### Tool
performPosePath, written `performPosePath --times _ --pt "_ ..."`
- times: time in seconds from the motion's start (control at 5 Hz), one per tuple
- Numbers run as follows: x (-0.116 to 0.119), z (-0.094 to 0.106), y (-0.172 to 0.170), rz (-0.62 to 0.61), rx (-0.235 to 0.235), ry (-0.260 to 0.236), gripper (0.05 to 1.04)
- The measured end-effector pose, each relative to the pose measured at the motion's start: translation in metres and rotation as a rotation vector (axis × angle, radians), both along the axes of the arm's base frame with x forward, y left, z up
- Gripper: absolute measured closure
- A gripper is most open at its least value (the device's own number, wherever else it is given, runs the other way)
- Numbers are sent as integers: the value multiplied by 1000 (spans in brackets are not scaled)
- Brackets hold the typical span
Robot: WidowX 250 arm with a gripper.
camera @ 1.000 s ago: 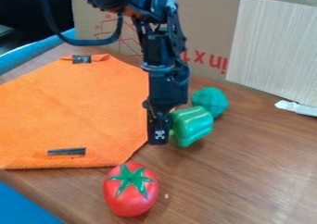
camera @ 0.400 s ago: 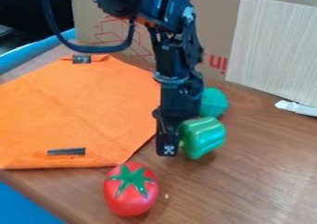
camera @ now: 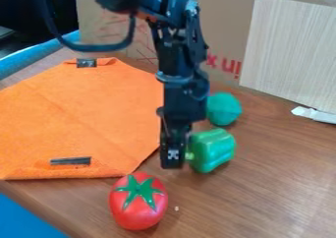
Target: Move the green object from top left to bottom right
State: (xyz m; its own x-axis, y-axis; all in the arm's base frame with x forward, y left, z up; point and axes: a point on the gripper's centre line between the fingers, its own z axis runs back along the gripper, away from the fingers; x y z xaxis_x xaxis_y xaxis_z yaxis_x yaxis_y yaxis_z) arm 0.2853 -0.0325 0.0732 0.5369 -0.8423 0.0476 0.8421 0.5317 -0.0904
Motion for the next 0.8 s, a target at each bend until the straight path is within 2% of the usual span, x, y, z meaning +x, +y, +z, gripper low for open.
performPosePath --times 0.2,0.4,0.6,0.8 --pt "1 21 8 17 -33 -37 102" --pt "2 48 28 60 -57 -71 83" --pt "-3 80 49 133 -51 -116 82" --pt "-13 109 76 210 -92 -171 83"
